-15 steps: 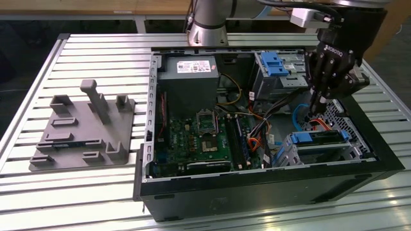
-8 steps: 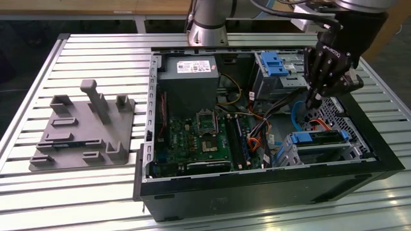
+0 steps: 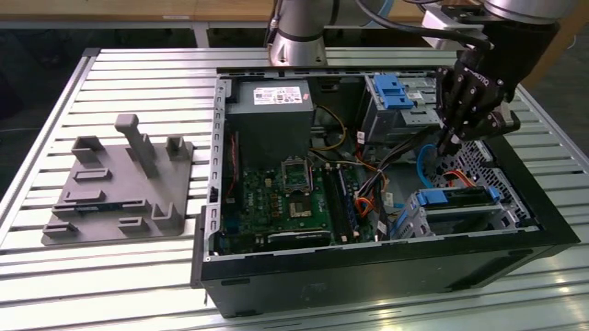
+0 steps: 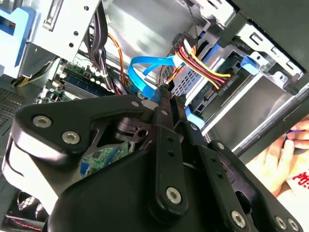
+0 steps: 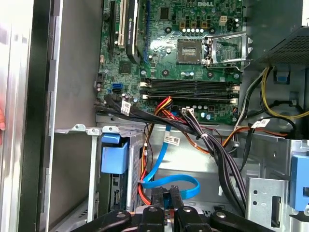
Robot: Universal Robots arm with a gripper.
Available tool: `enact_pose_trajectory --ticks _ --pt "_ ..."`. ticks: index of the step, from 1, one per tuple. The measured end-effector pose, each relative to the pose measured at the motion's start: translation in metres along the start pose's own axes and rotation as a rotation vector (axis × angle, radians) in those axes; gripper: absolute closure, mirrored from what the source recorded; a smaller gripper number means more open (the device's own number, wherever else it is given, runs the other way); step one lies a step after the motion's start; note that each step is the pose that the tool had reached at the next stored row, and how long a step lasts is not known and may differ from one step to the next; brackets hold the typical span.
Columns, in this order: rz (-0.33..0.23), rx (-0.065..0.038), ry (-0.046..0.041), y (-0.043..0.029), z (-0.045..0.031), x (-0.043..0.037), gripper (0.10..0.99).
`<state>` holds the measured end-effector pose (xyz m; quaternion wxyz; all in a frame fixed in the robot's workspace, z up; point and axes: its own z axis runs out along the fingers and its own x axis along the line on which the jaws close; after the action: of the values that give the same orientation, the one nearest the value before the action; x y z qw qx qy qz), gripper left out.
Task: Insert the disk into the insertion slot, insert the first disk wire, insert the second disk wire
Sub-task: 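Insert the second disk wire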
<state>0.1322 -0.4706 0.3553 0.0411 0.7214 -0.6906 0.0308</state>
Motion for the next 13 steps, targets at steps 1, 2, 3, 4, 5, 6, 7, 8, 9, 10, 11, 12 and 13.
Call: enact_pose_trajectory --ticks 1,2,3,4,5,6,7,8,9,10,11,12,13 --pt "0.0 0.0 0.0 0.0 0.0 0.0 0.906" --pt "0.0 0.0 0.0 0.0 0.0 0.0 0.906" --pt "0.0 0.0 0.0001 0.0 -0.0001 0.0 0.918" --pt "0.0 0.0 0.0001 0.0 -0.0001 0.0001 0.918" --pt "0.0 0.0 0.0 0.0 0.0 0.0001 0.918" --pt "0.0 0.0 0.0001 0.0 0.0 0.0001 0.925" --pt "0.0 0.0 0.0 0.0 0.0 0.0001 0.925" --pt "0.0 0.0 0.0 0.0 0.0 0.0001 0.925" --pt "0.0 0.0 0.0 0.0 0.0 0.0001 0.925" --pt "0.0 0.0 0.0 0.0 0.0 0.0001 0.925" --pt "0.0 0.0 0.0001 0.0 0.0001 0.0001 0.925" --pt "0.0 0.0 -0.0001 -0.0013 0.0002 0.0002 0.925" --pt "0.0 -0.001 -0.0001 -0.0038 0.0003 0.0003 0.925"
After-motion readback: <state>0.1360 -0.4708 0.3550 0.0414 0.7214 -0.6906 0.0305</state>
